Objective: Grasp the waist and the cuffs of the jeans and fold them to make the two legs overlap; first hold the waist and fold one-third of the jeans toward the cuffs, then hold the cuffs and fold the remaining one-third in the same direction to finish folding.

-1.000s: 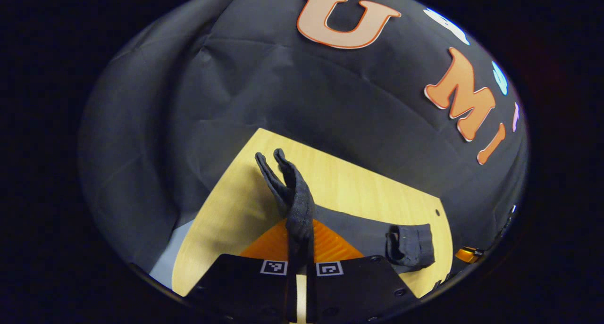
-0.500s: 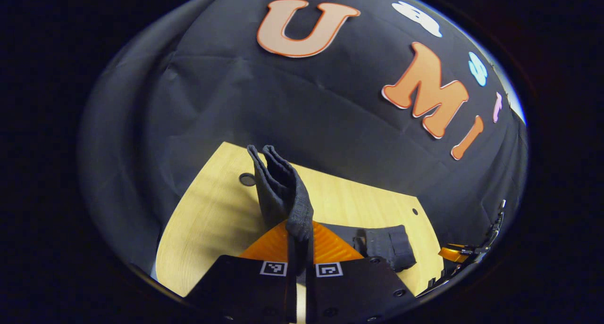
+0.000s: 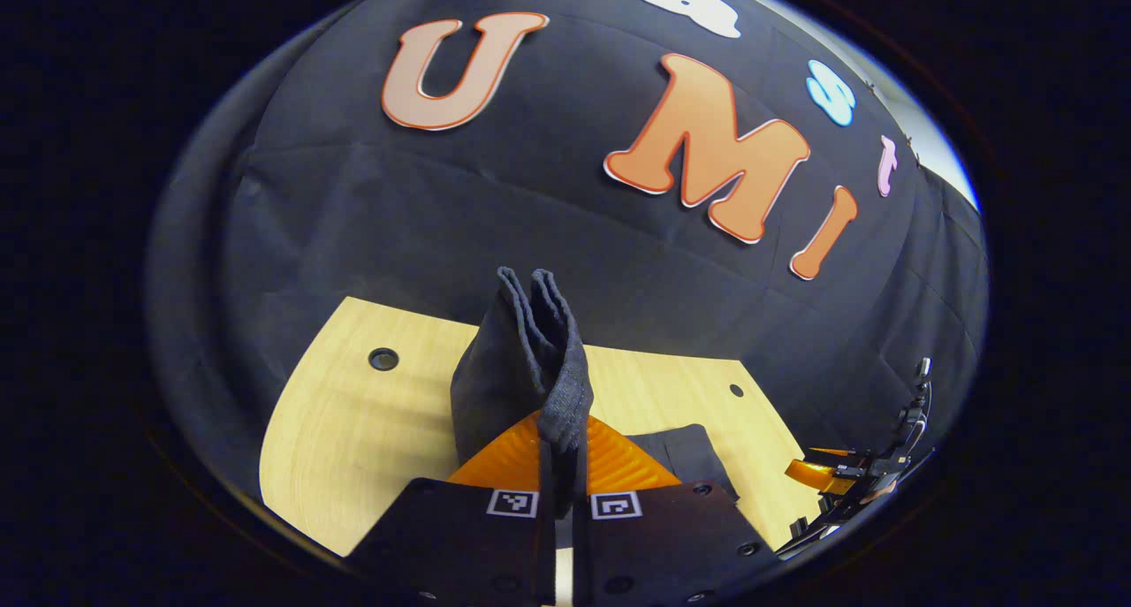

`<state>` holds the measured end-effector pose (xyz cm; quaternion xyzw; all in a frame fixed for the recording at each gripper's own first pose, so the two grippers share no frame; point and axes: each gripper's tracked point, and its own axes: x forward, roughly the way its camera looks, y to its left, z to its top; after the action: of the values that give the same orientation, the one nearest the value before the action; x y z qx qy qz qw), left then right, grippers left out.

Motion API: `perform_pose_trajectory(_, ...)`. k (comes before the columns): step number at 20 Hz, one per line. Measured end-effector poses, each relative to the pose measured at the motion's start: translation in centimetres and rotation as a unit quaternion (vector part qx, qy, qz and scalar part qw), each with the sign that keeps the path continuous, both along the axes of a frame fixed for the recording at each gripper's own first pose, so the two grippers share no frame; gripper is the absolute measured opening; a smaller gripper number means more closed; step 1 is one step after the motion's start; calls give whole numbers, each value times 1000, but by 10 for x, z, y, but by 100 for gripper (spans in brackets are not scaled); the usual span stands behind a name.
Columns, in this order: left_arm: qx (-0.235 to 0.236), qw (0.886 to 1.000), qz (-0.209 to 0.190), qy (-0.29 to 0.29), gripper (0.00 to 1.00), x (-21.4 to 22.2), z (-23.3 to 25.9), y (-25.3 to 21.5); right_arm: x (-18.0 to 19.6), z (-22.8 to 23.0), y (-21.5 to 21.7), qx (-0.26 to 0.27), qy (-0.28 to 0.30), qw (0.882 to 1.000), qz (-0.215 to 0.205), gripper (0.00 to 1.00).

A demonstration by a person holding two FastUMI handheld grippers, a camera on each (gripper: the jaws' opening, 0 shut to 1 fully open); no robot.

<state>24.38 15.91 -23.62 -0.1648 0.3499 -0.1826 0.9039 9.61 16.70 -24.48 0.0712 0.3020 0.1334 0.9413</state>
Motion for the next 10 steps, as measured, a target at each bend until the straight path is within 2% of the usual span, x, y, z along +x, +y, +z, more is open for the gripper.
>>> perform_pose_trajectory(10, 2, 998, -60, -4, 7, -16, 15, -133, 7, -1, -14, 21, -10, 1000, 13, 98)
